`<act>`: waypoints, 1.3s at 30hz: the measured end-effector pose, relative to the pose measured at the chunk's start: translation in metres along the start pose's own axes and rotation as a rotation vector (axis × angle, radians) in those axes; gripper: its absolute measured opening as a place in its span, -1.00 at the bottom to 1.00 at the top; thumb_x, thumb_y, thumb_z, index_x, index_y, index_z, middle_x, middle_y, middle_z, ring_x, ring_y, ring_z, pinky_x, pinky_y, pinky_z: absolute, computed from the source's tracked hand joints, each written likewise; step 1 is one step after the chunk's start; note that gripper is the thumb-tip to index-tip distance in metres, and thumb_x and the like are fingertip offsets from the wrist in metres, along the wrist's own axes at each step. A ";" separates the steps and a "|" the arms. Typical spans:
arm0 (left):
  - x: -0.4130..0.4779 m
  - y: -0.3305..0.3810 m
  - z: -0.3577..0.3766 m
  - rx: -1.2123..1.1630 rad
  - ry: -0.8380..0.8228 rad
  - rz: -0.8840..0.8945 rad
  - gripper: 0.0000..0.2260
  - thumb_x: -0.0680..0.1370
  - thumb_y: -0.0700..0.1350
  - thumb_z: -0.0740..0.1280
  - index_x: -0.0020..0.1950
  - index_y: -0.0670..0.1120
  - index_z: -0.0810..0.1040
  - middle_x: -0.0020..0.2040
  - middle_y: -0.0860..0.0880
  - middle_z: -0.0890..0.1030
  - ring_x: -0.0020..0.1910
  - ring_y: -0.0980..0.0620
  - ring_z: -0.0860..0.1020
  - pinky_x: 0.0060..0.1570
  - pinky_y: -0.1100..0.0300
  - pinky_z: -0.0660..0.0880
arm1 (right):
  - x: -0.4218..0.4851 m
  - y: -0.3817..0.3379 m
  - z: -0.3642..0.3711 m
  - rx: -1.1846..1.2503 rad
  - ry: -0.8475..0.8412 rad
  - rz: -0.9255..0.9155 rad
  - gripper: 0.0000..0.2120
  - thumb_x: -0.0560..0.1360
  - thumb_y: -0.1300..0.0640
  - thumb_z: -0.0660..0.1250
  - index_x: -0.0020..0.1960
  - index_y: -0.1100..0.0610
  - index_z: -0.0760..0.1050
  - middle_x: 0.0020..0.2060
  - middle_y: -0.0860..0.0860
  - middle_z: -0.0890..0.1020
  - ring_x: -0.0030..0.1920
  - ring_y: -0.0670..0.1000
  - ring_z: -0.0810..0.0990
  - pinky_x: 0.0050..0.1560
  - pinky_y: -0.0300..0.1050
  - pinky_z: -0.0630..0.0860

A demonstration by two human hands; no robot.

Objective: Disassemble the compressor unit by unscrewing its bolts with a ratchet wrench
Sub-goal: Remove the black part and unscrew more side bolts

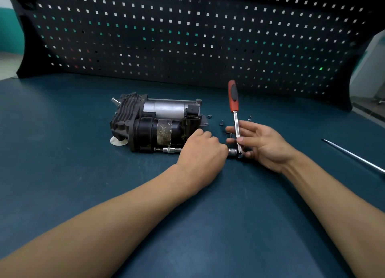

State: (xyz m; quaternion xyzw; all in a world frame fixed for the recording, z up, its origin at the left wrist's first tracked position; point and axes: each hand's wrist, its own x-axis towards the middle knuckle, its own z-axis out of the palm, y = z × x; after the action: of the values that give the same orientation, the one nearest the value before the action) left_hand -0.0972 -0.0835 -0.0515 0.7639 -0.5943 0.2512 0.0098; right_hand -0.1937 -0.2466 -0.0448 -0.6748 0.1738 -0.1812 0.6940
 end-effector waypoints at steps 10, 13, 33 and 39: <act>0.001 -0.001 0.002 0.038 -0.006 0.007 -0.79 0.58 -0.22 0.13 0.01 -0.06 0.55 0.00 -0.06 0.61 0.04 -0.12 0.52 -0.03 0.09 0.17 | -0.015 -0.006 -0.008 -0.358 -0.253 -0.217 -0.78 0.30 0.36 0.50 -0.26 0.04 0.72 0.07 0.03 0.73 0.12 -0.01 0.69 0.09 -0.22 0.57; 0.002 0.000 0.002 0.049 -0.023 0.007 -0.76 0.60 -0.21 0.10 0.04 -0.08 0.56 0.03 -0.08 0.61 0.05 -0.13 0.51 0.02 0.06 0.22 | -0.016 -0.005 -0.010 -0.334 -0.298 -0.208 -0.75 0.27 0.40 0.50 -0.23 0.06 0.73 0.08 0.01 0.73 0.13 -0.01 0.69 0.11 -0.24 0.56; 0.004 0.001 0.000 -0.025 0.018 -0.018 -0.75 0.56 -0.24 0.16 -0.25 0.01 0.19 -0.07 -0.10 0.64 -0.01 -0.15 0.53 -0.09 0.08 0.10 | 0.003 0.000 0.018 -0.056 0.120 0.064 -0.87 0.63 0.28 0.26 0.14 0.14 0.50 0.01 0.02 0.72 -0.19 -0.06 0.73 -0.57 -0.29 0.39; 0.001 0.001 -0.001 -0.006 0.010 -0.019 -0.82 0.54 -0.26 0.16 -0.19 0.00 0.30 -0.07 -0.09 0.64 -0.01 -0.15 0.53 -0.08 0.08 0.13 | -0.007 -0.002 0.001 -0.008 -0.046 -0.016 -0.71 0.40 0.39 0.40 0.01 0.08 0.64 0.06 0.02 0.72 0.01 0.02 0.72 -0.36 -0.22 0.58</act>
State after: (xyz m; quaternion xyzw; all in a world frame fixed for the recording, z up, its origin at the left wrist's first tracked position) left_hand -0.0983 -0.0849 -0.0505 0.7683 -0.5877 0.2530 0.0173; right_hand -0.1994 -0.2429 -0.0427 -0.6829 0.1530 -0.1706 0.6936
